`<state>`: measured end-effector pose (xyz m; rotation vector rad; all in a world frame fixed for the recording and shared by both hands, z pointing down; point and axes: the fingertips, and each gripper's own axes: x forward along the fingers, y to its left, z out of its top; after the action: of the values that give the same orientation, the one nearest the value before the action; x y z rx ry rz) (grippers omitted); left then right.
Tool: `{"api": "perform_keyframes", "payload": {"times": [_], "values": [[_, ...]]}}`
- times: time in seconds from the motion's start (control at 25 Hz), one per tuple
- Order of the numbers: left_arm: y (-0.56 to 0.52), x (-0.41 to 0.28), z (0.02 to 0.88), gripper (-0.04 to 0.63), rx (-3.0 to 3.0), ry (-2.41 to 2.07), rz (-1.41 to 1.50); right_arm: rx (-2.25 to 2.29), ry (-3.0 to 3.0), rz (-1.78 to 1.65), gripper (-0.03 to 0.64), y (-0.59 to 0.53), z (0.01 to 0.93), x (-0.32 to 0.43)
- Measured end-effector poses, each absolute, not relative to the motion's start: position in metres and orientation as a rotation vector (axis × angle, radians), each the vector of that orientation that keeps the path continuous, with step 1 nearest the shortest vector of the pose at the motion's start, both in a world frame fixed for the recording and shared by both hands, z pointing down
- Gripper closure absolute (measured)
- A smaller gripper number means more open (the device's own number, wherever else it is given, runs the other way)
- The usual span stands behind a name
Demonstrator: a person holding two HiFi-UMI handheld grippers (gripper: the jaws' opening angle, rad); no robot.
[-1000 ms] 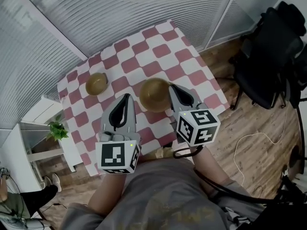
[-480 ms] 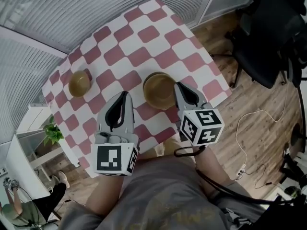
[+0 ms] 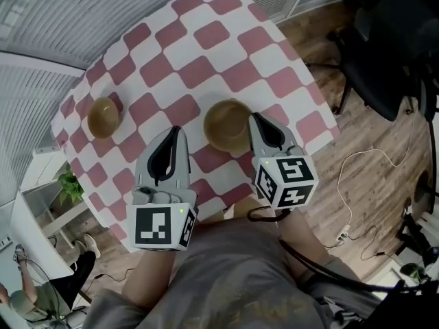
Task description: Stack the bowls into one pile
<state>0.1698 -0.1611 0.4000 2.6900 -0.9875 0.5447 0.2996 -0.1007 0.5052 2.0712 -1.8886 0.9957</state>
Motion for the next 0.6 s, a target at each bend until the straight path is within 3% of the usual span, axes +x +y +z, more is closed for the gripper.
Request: {"api": "perform_keyframes", "payload": {"times": [0.44,0.6], "values": [[-0.165,0.174,0.403,0.595,2.678,-1.007,0.546,2.049,-1.893,0.921,0.574,-0.108,0.508,0.302],[-0.163,0.172,0.396,0.595,2.686,-1.03,0.534,2.089,-1.892,0.879,0.531,-0.107,0.498,0.309]]}}
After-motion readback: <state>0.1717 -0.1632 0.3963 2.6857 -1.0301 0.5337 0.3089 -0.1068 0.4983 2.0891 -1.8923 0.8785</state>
